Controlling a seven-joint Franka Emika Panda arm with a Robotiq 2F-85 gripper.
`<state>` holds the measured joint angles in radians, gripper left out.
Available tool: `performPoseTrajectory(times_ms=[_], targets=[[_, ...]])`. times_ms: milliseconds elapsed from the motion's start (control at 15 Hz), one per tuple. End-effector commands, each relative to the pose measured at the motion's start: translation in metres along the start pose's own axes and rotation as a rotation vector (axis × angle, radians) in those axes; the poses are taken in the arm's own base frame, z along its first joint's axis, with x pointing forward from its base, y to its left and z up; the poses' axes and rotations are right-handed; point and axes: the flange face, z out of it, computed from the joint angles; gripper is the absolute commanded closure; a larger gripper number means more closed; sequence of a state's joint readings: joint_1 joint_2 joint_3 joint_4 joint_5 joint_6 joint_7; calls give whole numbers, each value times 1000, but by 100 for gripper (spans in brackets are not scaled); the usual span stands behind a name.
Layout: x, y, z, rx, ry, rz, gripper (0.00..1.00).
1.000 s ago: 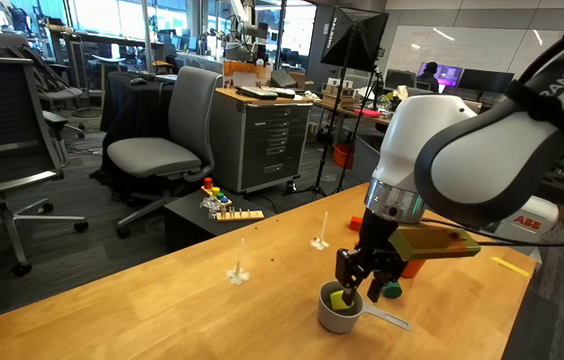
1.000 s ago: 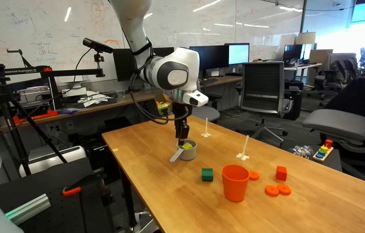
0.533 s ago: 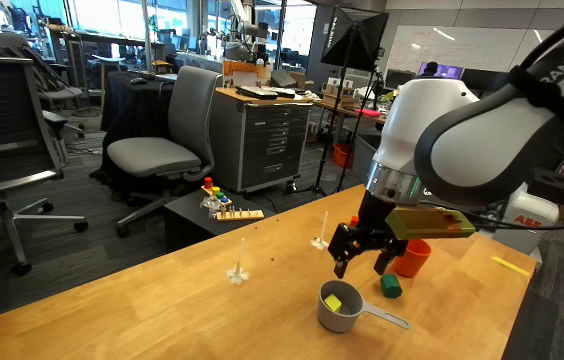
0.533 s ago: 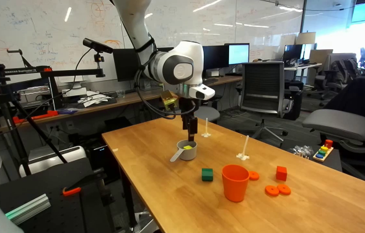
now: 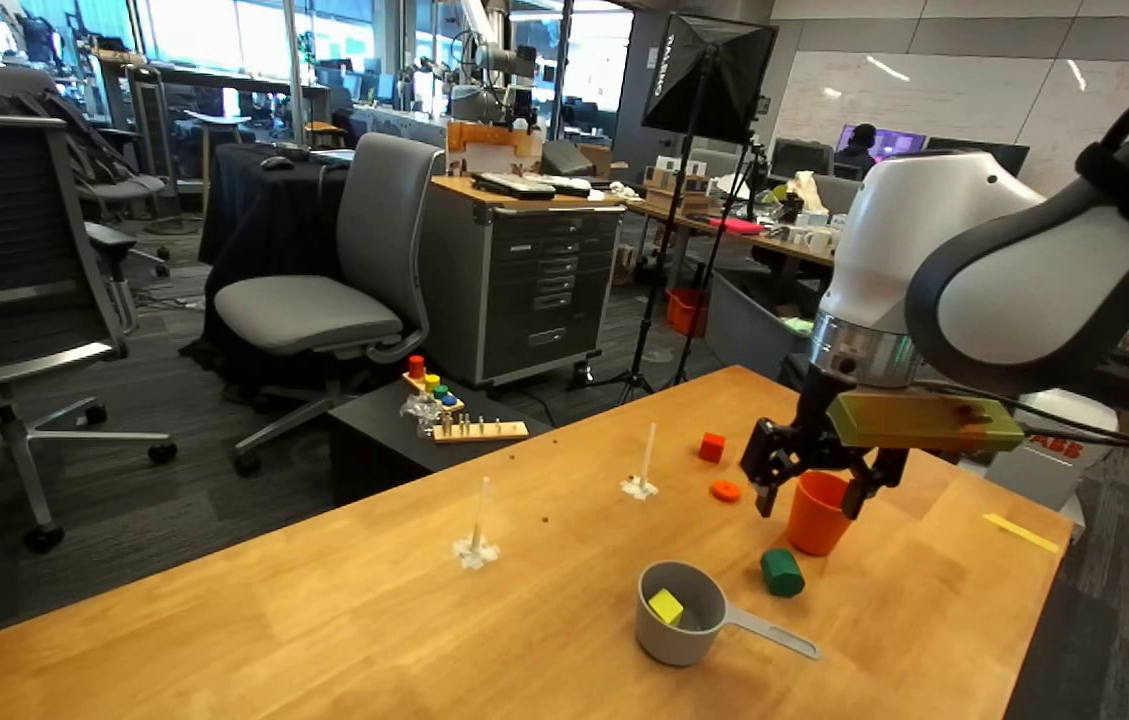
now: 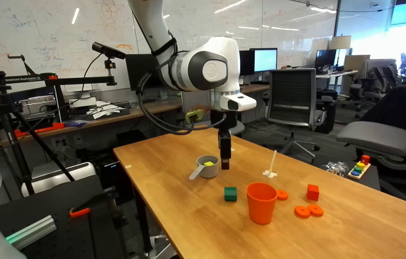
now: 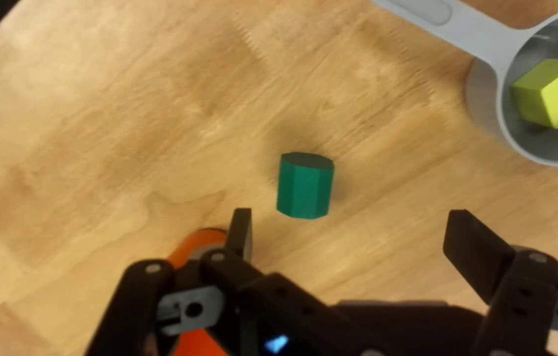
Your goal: Put the yellow, green and orange block in the grey measuring cup
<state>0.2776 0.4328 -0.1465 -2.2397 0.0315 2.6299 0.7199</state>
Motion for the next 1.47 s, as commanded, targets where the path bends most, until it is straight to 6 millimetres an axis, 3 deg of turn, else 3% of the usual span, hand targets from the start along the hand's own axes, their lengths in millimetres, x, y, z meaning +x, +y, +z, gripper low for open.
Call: performPoseTrajectory(times_ms=[0,600,1400], targets=[[-3,18,5,9,10,124,0],[12,33,47,50,45,292,0],[10,16,87,47,82,205,0]])
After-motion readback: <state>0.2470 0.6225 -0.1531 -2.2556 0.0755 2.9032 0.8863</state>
